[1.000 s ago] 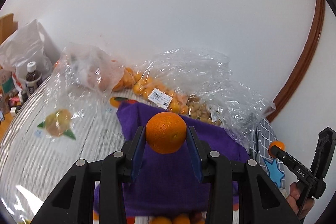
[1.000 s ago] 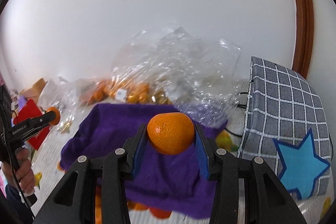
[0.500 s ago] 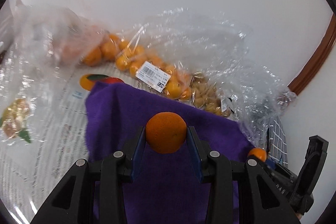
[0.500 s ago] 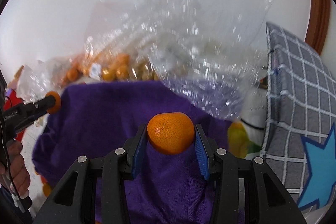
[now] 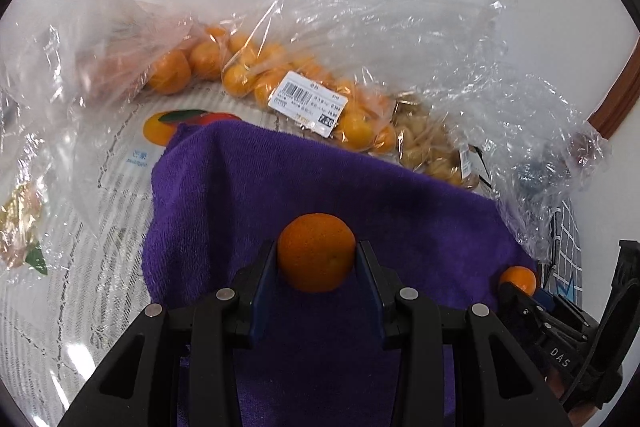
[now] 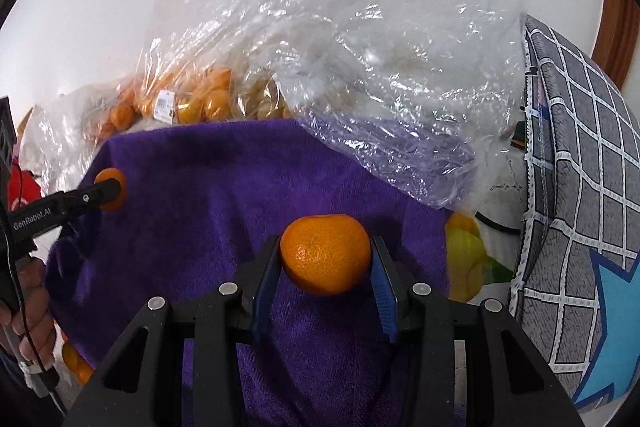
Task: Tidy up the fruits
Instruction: 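Lower the orange onto the towel and open the right tool while the left tool releases its orange there, then withdraw both tools from the towel back toward the fruit pile, then grasp a small yellow fruit with the right tool while the left tool grasps an orange, then carry the yellow fruit with the right tool over the towel while the left tool carries its orange, then set the yellow fruit on the towel and open the right tool while the left tool releases its orange, then withdraw the right tool to the pile and grasp a large orange, then lift the large orange with the right tool while the left tool grasps another orange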
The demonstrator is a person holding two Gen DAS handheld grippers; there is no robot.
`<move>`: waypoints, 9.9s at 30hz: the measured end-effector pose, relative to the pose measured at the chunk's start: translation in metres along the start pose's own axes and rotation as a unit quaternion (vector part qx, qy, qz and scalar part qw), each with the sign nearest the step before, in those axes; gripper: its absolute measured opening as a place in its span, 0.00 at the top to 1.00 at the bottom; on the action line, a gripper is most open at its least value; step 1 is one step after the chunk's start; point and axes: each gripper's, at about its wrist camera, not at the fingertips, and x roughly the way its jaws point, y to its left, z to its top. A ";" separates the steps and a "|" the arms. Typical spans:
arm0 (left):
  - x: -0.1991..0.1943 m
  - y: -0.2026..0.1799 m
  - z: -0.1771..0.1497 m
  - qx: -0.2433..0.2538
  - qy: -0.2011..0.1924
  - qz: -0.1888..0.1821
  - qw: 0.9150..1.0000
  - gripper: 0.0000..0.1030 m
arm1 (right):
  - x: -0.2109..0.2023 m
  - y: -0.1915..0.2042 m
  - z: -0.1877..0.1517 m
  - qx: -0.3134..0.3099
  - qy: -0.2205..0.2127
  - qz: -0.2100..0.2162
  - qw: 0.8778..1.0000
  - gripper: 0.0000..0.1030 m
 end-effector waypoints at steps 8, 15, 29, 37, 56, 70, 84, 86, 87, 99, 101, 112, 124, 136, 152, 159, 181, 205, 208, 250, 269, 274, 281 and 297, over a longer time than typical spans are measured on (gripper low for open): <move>0.006 -0.003 -0.002 0.018 0.014 0.011 1.000 0.64 | -0.012 0.009 -0.003 -0.029 -0.023 -0.015 0.999 0.44; -0.017 -0.009 0.001 0.030 -0.018 0.017 0.999 0.50 | -0.063 0.012 -0.009 -0.015 -0.059 -0.032 0.998 0.31; -0.123 -0.043 -0.030 0.093 -0.107 0.001 0.990 0.50 | -0.161 0.032 -0.071 -0.039 -0.120 -0.078 0.989 0.31; -0.144 -0.011 -0.090 0.089 -0.073 0.023 0.993 0.54 | -0.161 0.039 -0.115 -0.006 -0.099 -0.005 0.995 0.32; -0.148 0.033 -0.172 0.066 -0.047 -0.006 0.997 0.54 | -0.111 0.094 -0.182 -0.075 -0.025 0.031 0.996 0.57; -0.112 0.006 -0.154 0.067 -0.055 -0.021 0.996 0.54 | -0.122 0.045 -0.187 -0.051 -0.056 -0.009 0.997 0.73; -0.097 0.020 -0.148 0.021 -0.049 -0.080 0.995 0.71 | -0.121 0.018 -0.181 0.003 -0.069 0.028 0.997 0.73; -0.103 0.024 -0.150 0.014 -0.061 -0.074 0.995 0.71 | -0.122 0.015 -0.181 0.009 -0.071 0.035 0.997 0.73; -0.106 0.027 -0.151 0.011 -0.068 -0.068 0.995 0.71 | -0.122 0.015 -0.181 0.011 -0.071 0.034 0.997 0.73; -0.106 0.025 -0.158 0.024 -0.063 -0.038 0.997 0.68 | -0.114 0.016 -0.180 0.009 -0.046 0.027 0.999 0.73; -0.103 0.022 -0.159 0.030 -0.050 -0.043 0.997 0.67 | -0.112 0.017 -0.179 0.004 -0.039 0.027 0.999 0.73; -0.099 0.013 -0.161 0.053 -0.039 -0.037 0.997 0.68 | -0.109 0.025 -0.180 -0.018 -0.031 0.016 0.999 0.73; -0.107 0.015 -0.163 0.048 -0.057 -0.038 0.997 0.70 | -0.112 0.025 -0.181 -0.019 -0.040 0.013 0.999 0.73; -0.113 0.015 -0.164 0.051 -0.070 -0.039 0.995 0.70 | -0.120 0.019 -0.183 -0.002 -0.059 0.031 0.998 0.73; -0.121 0.013 -0.165 0.057 -0.094 -0.042 0.993 0.70 | -0.121 0.015 -0.182 0.011 -0.063 0.044 0.997 0.73; -0.134 0.018 -0.163 0.043 -0.125 -0.044 0.990 0.70 | -0.122 0.010 -0.173 0.033 -0.057 0.063 0.996 0.73; -0.104 -0.004 -0.062 0.012 -0.153 -0.034 0.988 0.70 | -0.088 0.009 -0.055 -0.018 -0.100 0.038 0.994 0.73; -0.050 -0.006 -0.058 0.036 -0.126 0.028 0.991 0.70 | -0.045 0.000 -0.068 -0.005 -0.036 0.055 0.998 0.72; -0.049 -0.006 -0.058 0.036 -0.126 0.028 0.991 0.70 | -0.044 0.001 -0.068 -0.007 -0.037 0.049 0.998 0.72; -0.072 -0.012 -0.070 0.045 -0.149 0.016 0.988 0.52 | -0.105 0.046 -0.113 -0.033 -0.088 0.033 0.995 0.47; -0.123 0.009 -0.111 0.087 -0.143 -0.007 0.986 0.52 | -0.095 0.111 -0.164 -0.094 -0.028 0.065 0.993 0.42; -0.129 0.025 -0.122 0.068 -0.139 -0.025 0.988 0.52 | -0.079 0.120 -0.161 -0.113 -0.003 0.060 0.992 0.51; -0.124 0.013 -0.129 0.095 -0.121 -0.054 0.987 0.52 | -0.089 0.103 -0.166 -0.090 -0.022 0.065 0.994 0.59; -0.089 -0.010 -0.141 0.113 -0.027 -0.095 0.989 0.55 | -0.124 0.000 -0.176 -0.010 -0.085 0.028 0.996 0.59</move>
